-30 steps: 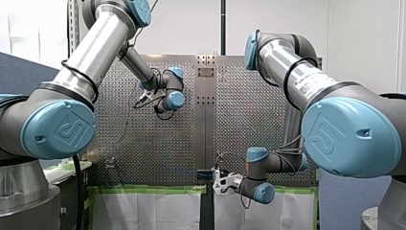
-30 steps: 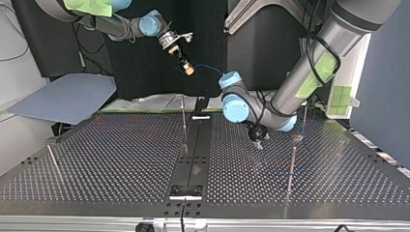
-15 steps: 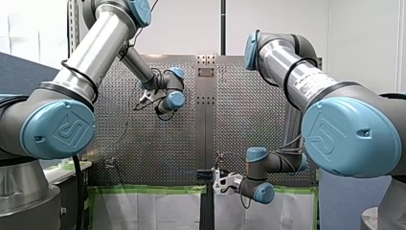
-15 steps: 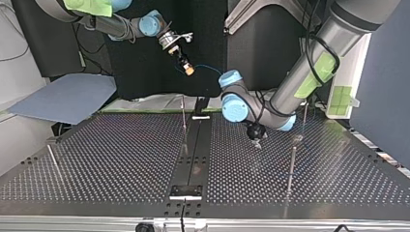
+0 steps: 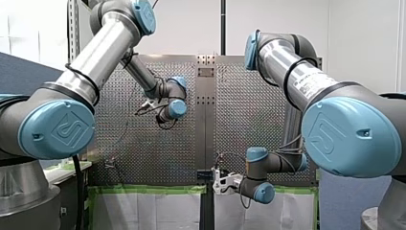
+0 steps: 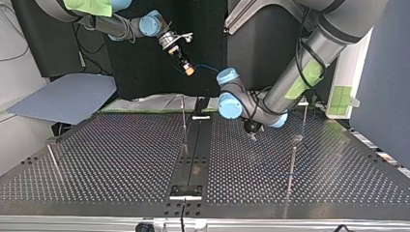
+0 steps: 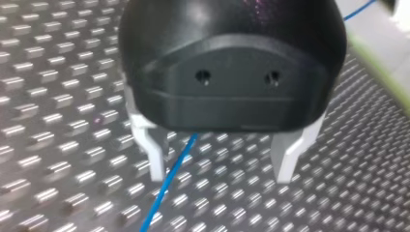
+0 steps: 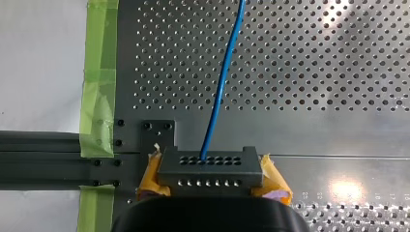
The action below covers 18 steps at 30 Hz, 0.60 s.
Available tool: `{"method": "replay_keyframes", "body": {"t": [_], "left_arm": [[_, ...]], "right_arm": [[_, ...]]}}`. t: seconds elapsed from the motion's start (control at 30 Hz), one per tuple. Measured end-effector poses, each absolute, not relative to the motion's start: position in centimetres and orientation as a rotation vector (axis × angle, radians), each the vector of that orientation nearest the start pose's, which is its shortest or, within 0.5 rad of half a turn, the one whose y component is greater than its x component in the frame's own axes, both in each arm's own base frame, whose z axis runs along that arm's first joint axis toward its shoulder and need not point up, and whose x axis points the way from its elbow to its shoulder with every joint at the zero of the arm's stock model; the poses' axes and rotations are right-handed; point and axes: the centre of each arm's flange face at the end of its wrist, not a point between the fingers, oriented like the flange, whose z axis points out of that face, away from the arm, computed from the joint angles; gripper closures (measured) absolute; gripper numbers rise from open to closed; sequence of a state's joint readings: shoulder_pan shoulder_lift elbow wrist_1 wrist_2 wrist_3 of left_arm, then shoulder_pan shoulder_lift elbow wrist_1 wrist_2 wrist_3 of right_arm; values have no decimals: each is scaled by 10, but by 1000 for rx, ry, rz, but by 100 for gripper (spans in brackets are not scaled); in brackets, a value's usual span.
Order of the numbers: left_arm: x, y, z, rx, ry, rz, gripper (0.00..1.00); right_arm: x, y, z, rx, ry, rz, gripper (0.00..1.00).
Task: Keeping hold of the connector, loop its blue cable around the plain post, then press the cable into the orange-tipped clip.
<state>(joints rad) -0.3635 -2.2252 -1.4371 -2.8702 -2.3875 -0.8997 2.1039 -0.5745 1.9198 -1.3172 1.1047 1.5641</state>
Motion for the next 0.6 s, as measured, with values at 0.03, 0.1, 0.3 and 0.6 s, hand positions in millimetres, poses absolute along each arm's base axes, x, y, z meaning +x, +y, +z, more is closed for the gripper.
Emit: {"method": "replay_keyframes", "body": {"t": [0.03,0.1,0.3,0.6], "left_arm": [[577,-284,187,354,1813,968,0],[577,-282,181,353,1818,988,0],[577,-284,171,365,1825,1003,0],[571,-290,150,413,1853,1015,0]], "right_arm": [[423,-366,-91,-2473,734,-2415,100],[423,-366,-91,-2473,734,-2414,100],[423,-366,-91,-2474,735,-2413,100],[423,-366,-91,-2477,736,-2409,100]]}}
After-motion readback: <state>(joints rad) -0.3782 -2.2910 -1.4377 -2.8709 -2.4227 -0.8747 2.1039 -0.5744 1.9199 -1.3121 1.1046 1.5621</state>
